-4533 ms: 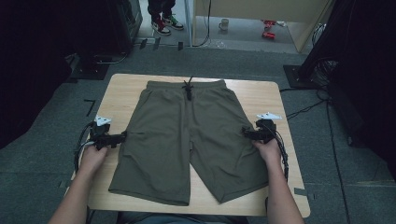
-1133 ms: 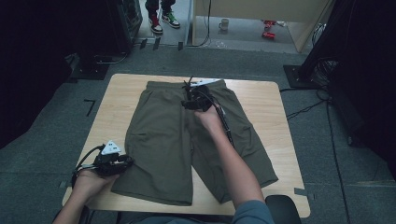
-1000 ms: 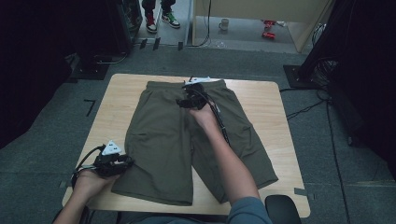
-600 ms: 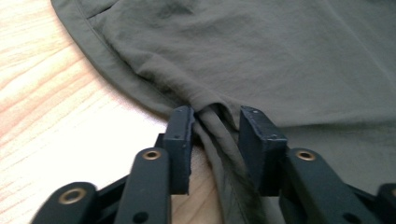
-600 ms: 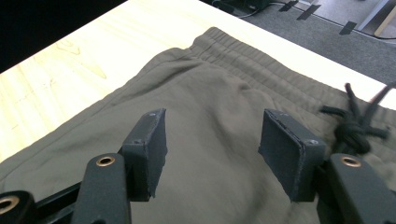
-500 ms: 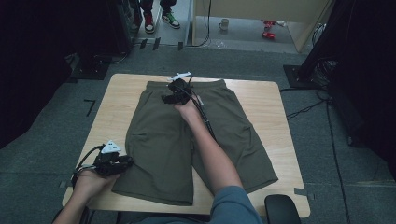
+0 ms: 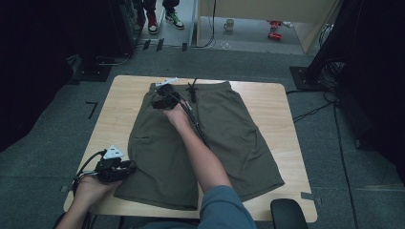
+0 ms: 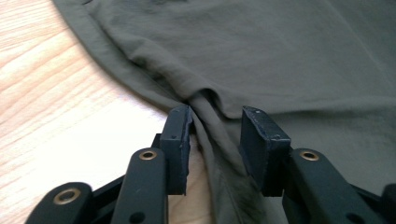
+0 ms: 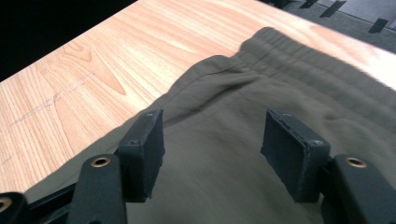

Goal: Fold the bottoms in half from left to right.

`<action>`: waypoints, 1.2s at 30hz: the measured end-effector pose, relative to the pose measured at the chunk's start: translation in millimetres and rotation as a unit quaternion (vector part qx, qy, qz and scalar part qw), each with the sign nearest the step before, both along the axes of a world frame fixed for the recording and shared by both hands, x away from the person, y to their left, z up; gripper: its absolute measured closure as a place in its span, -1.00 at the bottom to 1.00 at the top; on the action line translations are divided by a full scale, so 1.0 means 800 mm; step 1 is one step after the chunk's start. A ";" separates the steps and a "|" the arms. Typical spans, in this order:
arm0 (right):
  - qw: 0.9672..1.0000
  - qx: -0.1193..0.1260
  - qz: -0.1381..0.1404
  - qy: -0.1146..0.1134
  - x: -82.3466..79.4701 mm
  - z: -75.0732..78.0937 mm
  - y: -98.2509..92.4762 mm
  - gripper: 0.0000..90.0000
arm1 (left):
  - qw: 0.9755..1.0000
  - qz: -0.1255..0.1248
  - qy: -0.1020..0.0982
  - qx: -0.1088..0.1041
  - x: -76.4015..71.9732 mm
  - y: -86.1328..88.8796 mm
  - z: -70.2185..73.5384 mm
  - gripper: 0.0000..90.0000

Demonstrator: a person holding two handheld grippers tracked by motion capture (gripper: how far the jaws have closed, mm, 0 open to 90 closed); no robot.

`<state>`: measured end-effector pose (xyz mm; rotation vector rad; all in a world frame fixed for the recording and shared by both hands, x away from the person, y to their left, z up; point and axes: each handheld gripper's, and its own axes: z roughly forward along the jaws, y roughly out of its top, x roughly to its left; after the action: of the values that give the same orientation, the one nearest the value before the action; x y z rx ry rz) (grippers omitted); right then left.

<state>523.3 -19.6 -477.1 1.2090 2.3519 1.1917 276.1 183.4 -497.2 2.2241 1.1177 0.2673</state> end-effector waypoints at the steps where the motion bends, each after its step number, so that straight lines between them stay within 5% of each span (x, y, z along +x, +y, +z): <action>1: 1.000 -0.002 0.001 0.001 0.001 -0.002 0.005 -0.17 | 1.000 0.000 -0.002 0.001 0.000 0.000 0.000 0.39; 14: 1.000 -0.010 0.004 0.019 0.010 -0.033 0.056 -0.24 | 1.000 -0.008 0.019 -0.003 0.003 -0.003 0.002 0.87; 19: 0.999 -0.028 0.006 0.027 0.012 -0.042 0.071 -0.41 | 1.000 -0.018 0.025 -0.001 0.001 -0.008 0.002 0.93; 21: 0.999 -0.046 0.004 0.012 0.009 -0.043 0.077 -0.38 | 0.999 -0.017 0.027 -0.002 0.002 -0.007 0.002 0.94; 24: 0.997 -0.072 0.004 -0.011 0.006 -0.044 0.080 -0.26 | 0.999 -0.016 0.028 -0.001 0.002 -0.008 0.002 0.94; 30: 0.998 -0.055 -0.011 -0.031 0.000 -0.048 0.069 0.10 | 0.999 -0.018 0.030 -0.001 0.002 -0.012 0.003 0.96; 36: 0.998 -0.064 -0.010 -0.024 0.000 -0.044 0.059 0.79 | 0.999 -0.013 0.042 -0.009 0.010 -0.015 0.003 0.98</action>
<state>523.1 28.0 -512.4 1.1460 2.3374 1.0333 283.9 171.6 -494.8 2.2509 1.1296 0.1544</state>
